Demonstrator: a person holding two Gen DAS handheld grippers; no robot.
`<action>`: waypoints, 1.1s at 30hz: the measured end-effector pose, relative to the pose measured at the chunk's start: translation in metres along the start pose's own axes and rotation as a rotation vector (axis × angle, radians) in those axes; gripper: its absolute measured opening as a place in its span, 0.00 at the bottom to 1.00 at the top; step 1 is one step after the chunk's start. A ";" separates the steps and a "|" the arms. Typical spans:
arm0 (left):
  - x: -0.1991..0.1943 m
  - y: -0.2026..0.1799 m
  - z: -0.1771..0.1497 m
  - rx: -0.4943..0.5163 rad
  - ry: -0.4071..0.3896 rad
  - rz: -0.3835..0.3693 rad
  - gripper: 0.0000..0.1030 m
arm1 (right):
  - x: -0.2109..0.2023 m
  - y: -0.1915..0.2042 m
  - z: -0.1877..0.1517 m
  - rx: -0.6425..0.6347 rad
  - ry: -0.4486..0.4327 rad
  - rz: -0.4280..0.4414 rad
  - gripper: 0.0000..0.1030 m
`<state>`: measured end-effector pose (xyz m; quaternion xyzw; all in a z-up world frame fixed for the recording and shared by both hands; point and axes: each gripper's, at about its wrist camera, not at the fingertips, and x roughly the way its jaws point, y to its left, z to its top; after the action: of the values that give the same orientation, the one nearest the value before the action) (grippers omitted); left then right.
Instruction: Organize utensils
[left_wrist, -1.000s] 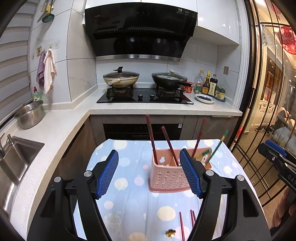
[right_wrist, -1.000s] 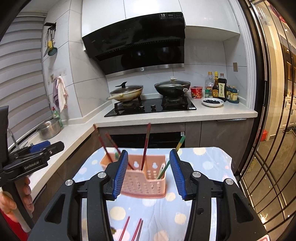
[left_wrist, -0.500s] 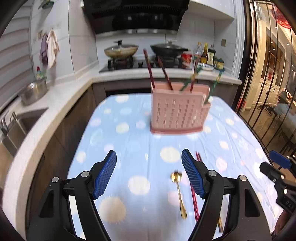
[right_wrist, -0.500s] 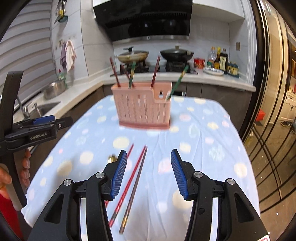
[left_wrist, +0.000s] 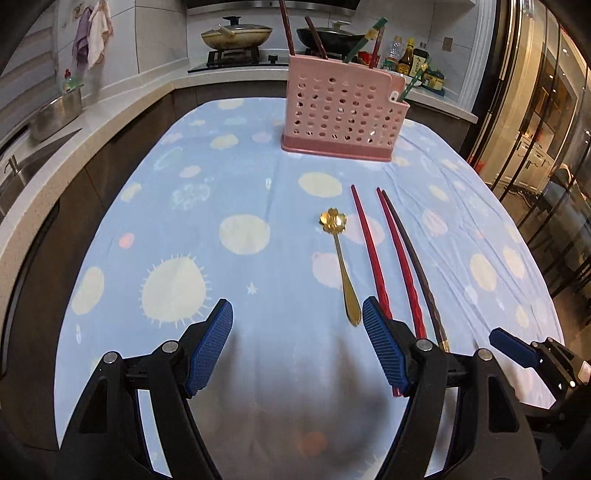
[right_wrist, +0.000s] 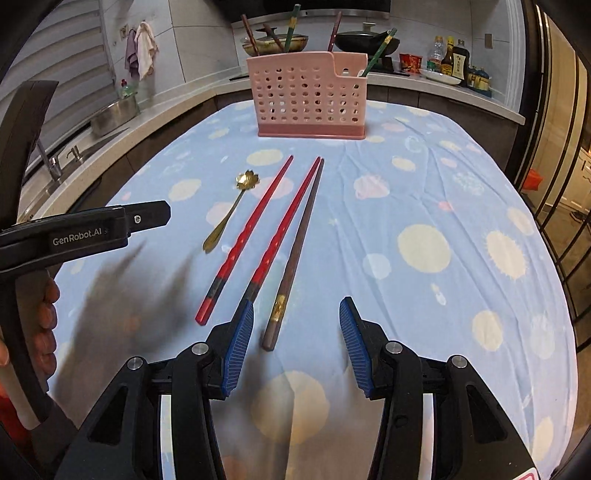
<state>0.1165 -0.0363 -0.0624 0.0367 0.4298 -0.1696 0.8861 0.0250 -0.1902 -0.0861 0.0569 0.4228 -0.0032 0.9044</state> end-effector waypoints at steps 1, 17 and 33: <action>0.002 -0.002 -0.004 0.003 0.011 -0.006 0.67 | 0.002 0.002 -0.003 -0.005 0.006 0.000 0.45; 0.017 -0.009 -0.023 0.004 0.073 -0.025 0.67 | 0.016 0.000 -0.006 -0.002 0.028 -0.022 0.08; 0.047 -0.026 0.005 0.049 0.077 -0.072 0.25 | 0.019 -0.016 0.000 0.050 0.032 -0.005 0.07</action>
<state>0.1386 -0.0744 -0.0941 0.0494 0.4604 -0.2106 0.8609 0.0366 -0.2058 -0.1022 0.0783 0.4374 -0.0152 0.8957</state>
